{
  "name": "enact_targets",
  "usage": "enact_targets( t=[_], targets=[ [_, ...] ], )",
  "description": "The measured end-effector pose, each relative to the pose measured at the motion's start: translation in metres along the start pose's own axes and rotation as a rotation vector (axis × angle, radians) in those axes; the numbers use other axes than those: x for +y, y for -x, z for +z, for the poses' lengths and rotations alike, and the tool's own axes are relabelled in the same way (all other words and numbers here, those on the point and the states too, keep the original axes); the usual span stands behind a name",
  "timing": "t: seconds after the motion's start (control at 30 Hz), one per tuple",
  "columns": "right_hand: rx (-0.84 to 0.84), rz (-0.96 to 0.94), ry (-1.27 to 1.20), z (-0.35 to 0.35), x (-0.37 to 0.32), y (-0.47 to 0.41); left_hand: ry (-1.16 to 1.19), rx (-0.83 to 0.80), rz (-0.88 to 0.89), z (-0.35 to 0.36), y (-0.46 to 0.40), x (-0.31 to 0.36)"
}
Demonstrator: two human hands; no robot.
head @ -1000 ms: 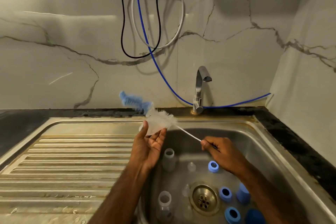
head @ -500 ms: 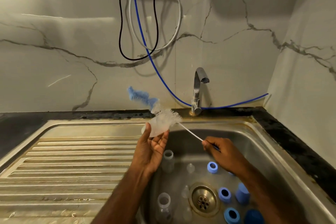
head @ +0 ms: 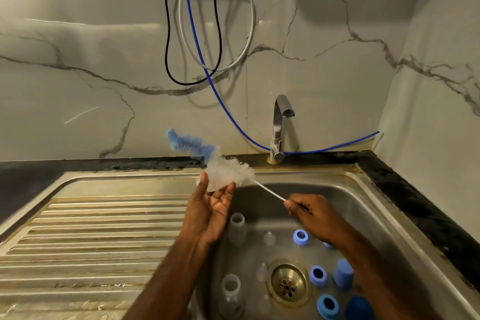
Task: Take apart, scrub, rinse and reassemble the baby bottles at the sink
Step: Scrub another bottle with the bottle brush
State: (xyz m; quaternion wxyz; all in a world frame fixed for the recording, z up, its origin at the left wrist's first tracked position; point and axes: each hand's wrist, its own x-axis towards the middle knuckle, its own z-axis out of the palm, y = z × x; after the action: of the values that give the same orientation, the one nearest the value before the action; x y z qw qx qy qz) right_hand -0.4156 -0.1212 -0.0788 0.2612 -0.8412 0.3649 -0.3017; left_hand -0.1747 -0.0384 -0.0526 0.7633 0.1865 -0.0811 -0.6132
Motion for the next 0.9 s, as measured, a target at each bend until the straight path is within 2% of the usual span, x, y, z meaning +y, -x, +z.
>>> enact_targets(
  t=[0.17, 0.27, 0.4, 0.5, 0.6, 0.67, 0.73, 0.8, 0.9],
  targets=[
    [-0.008, -0.029, -0.014, 0.009, -0.010, 0.001, -0.083, -0.022, -0.070, 0.001, 0.006, -0.015],
    [-0.059, -0.028, -0.023, 0.005, -0.007, 0.001, -0.069, -0.004, -0.038, 0.002, 0.003, -0.011],
    [0.019, 0.012, -0.024, 0.004, 0.001, 0.001, -0.085, 0.003, -0.053, 0.000, 0.004, -0.005],
    [-0.001, -0.012, -0.043, 0.010, -0.008, 0.001, -0.265, 0.005, -0.069, -0.002, 0.004, -0.016],
    [-0.039, 0.015, 0.000, 0.001, 0.000, 0.002, -0.527, -0.030, 0.018, -0.007, 0.003, -0.009],
    [0.002, 0.078, 0.020, -0.004, 0.006, 0.003, -0.659, -0.067, 0.034, -0.009, 0.004, -0.005],
    [0.052, 0.097, 0.013, -0.001, 0.006, 0.003, -0.740, -0.127, -0.022, -0.005, 0.009, -0.011],
    [0.053, 0.071, 0.012, 0.003, 0.001, 0.002, -0.754, -0.152, -0.058, -0.001, 0.011, -0.019],
    [-0.040, 0.016, -0.012, -0.003, 0.004, 0.003, -0.632, -0.089, -0.025, -0.001, 0.008, -0.016]
  ],
)
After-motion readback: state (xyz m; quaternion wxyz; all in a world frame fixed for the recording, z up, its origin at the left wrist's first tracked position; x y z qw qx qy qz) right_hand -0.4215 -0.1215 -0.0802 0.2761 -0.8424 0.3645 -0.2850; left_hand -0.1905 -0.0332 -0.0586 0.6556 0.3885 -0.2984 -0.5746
